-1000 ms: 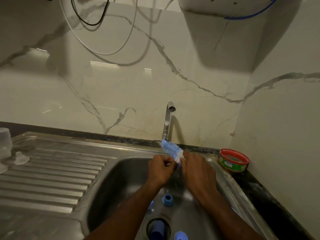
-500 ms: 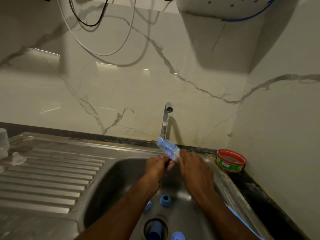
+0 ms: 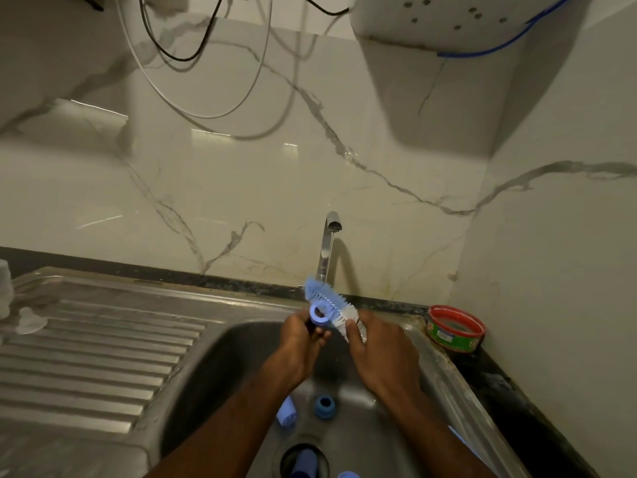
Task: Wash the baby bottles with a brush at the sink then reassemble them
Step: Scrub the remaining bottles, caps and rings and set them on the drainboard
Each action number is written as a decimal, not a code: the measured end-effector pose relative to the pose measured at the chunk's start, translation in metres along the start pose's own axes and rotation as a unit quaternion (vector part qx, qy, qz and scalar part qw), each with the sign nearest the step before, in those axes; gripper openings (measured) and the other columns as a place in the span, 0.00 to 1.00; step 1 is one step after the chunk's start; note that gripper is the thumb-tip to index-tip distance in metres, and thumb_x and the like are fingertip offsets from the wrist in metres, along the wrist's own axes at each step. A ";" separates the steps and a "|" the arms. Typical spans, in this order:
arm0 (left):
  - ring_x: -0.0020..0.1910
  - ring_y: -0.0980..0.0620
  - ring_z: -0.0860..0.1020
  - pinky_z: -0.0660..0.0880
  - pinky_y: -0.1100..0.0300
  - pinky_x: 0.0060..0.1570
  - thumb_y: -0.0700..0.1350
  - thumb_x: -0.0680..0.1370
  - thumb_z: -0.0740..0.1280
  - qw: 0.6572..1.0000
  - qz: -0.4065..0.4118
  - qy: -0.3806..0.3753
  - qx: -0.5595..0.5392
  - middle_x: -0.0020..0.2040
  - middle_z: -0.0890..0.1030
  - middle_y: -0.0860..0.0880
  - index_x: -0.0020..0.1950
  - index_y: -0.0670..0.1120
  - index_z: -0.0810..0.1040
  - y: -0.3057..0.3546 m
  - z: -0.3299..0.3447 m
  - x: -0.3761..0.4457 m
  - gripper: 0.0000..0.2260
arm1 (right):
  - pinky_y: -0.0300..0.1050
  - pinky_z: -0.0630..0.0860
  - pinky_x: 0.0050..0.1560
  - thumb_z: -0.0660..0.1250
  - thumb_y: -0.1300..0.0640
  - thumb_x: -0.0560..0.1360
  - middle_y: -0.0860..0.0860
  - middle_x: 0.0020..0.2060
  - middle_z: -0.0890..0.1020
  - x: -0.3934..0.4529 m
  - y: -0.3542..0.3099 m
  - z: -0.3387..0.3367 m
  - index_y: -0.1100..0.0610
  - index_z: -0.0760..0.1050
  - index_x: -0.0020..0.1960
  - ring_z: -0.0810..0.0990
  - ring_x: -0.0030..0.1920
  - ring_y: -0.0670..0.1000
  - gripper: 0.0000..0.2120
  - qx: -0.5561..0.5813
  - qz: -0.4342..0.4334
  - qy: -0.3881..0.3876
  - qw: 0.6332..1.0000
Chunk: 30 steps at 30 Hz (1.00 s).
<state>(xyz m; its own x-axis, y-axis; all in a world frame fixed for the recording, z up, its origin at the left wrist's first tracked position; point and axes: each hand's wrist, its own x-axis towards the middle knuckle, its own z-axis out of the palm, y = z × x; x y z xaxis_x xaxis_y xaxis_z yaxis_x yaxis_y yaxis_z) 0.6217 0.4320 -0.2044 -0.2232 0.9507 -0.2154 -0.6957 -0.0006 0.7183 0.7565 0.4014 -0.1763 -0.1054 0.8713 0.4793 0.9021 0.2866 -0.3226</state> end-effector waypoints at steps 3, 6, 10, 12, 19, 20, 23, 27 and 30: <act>0.24 0.55 0.75 0.74 0.63 0.28 0.41 0.83 0.60 0.998 0.051 0.016 0.040 0.29 0.80 0.46 0.52 0.37 0.80 0.008 -0.009 0.007 0.11 | 0.40 0.68 0.43 0.58 0.42 0.83 0.48 0.56 0.83 0.000 0.002 0.001 0.47 0.76 0.66 0.81 0.51 0.48 0.16 0.014 -0.014 -0.018 1.000; 0.29 0.54 0.76 0.73 0.60 0.33 0.41 0.83 0.59 0.984 0.057 -0.072 0.152 0.33 0.81 0.47 0.47 0.41 0.80 0.002 -0.008 0.002 0.11 | 0.32 0.64 0.37 0.58 0.42 0.83 0.47 0.57 0.83 0.007 0.001 0.002 0.49 0.76 0.66 0.77 0.48 0.44 0.18 0.026 0.006 -0.019 0.999; 0.36 0.53 0.78 0.76 0.59 0.38 0.42 0.84 0.60 0.948 0.076 -0.138 0.278 0.38 0.81 0.47 0.46 0.44 0.78 -0.001 -0.008 -0.004 0.10 | 0.37 0.68 0.44 0.59 0.41 0.83 0.48 0.56 0.83 0.010 0.000 0.004 0.48 0.76 0.66 0.80 0.51 0.46 0.18 0.018 0.000 -0.024 1.000; 0.38 0.50 0.78 0.76 0.58 0.40 0.40 0.84 0.59 0.976 0.081 -0.064 0.192 0.38 0.82 0.45 0.47 0.42 0.78 0.003 -0.007 -0.003 0.10 | 0.38 0.68 0.43 0.58 0.41 0.83 0.47 0.55 0.83 0.008 0.001 0.000 0.47 0.76 0.65 0.79 0.49 0.46 0.17 0.002 -0.018 -0.021 1.000; 0.41 0.49 0.81 0.78 0.59 0.39 0.43 0.84 0.59 0.961 0.108 -0.073 0.245 0.46 0.83 0.42 0.54 0.40 0.79 0.010 -0.014 0.001 0.11 | 0.38 0.69 0.45 0.58 0.41 0.83 0.47 0.54 0.83 0.008 0.001 0.001 0.46 0.76 0.64 0.79 0.48 0.46 0.15 0.013 -0.022 -0.013 1.000; 0.43 0.49 0.81 0.78 0.58 0.41 0.43 0.84 0.60 0.949 0.097 -0.118 0.278 0.47 0.83 0.43 0.54 0.41 0.79 0.004 -0.015 -0.001 0.10 | 0.39 0.70 0.45 0.58 0.41 0.83 0.47 0.53 0.83 0.008 -0.001 0.001 0.46 0.76 0.63 0.79 0.48 0.46 0.15 0.007 -0.030 -0.010 0.999; 0.41 0.50 0.81 0.77 0.57 0.40 0.43 0.84 0.60 0.946 0.103 -0.151 0.269 0.42 0.84 0.46 0.51 0.42 0.79 0.002 -0.011 -0.004 0.10 | 0.40 0.73 0.45 0.58 0.40 0.82 0.47 0.52 0.83 0.011 0.000 -0.001 0.46 0.76 0.62 0.80 0.48 0.47 0.15 0.001 -0.042 0.008 0.999; 0.34 0.50 0.75 0.74 0.57 0.36 0.41 0.84 0.60 0.973 0.136 -0.032 0.181 0.30 0.80 0.48 0.46 0.40 0.80 0.016 -0.009 -0.001 0.11 | 0.40 0.72 0.47 0.58 0.41 0.82 0.46 0.53 0.83 0.010 0.012 -0.004 0.46 0.77 0.63 0.78 0.48 0.45 0.16 0.015 -0.029 -0.005 0.999; 0.35 0.49 0.77 0.75 0.57 0.37 0.42 0.83 0.60 0.973 0.101 -0.079 0.193 0.35 0.81 0.44 0.48 0.40 0.80 0.010 -0.010 -0.006 0.11 | 0.40 0.74 0.50 0.59 0.41 0.83 0.47 0.54 0.83 0.010 0.010 0.001 0.47 0.77 0.64 0.79 0.50 0.45 0.17 0.031 -0.015 -0.019 0.999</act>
<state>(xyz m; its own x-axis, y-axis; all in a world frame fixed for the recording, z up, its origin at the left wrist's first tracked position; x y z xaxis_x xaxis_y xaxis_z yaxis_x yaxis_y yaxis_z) 0.6097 0.4230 -0.2027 -0.2002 0.9790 0.0377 -0.3342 -0.1044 0.9367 0.7642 0.4131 -0.1752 -0.1486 0.8765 0.4579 0.8713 0.3351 -0.3586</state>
